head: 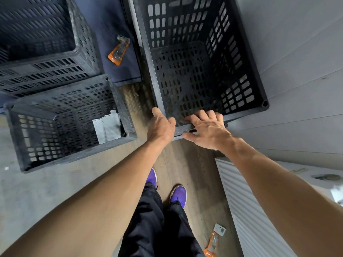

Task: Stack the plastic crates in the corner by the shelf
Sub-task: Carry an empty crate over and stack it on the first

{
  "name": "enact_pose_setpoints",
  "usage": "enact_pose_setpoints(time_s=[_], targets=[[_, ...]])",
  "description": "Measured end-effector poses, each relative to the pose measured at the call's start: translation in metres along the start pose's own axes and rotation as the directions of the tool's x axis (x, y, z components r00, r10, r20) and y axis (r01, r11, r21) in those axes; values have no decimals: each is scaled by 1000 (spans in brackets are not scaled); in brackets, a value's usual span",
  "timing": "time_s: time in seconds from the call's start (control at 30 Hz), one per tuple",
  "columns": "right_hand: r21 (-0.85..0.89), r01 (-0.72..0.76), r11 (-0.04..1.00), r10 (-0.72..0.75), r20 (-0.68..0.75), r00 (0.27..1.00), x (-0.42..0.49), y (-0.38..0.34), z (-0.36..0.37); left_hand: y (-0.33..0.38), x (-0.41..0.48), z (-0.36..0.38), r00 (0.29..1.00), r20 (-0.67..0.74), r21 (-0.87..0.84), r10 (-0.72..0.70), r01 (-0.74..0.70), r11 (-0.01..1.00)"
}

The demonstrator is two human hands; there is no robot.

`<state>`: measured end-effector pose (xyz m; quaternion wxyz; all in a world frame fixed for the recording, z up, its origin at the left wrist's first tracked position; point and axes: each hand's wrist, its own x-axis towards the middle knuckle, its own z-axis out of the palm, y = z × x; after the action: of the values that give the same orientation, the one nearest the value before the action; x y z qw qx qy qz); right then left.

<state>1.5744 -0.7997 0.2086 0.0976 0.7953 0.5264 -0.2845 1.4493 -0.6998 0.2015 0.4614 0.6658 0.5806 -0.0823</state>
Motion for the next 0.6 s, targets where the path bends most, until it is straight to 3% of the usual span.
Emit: enact_pose_setpoints(time_s=[0.17,0.27,0.4,0.6], targets=[[170,-16,985,16,-1,1000,-2,1,-10,3,4,-3,994,37,-163,-106,110,980],[183,-68,981,74,-23,997,4,1,-9,9,12,-4,963,130,-357,-237,269,895],[303,-177,936,217,-102,971,14,12,-14,12,19,0,934,166,-490,-316,356,796],[224,-385,895,420,-137,897,22,65,-26,20,19,11,914,96,-620,-395,365,694]])
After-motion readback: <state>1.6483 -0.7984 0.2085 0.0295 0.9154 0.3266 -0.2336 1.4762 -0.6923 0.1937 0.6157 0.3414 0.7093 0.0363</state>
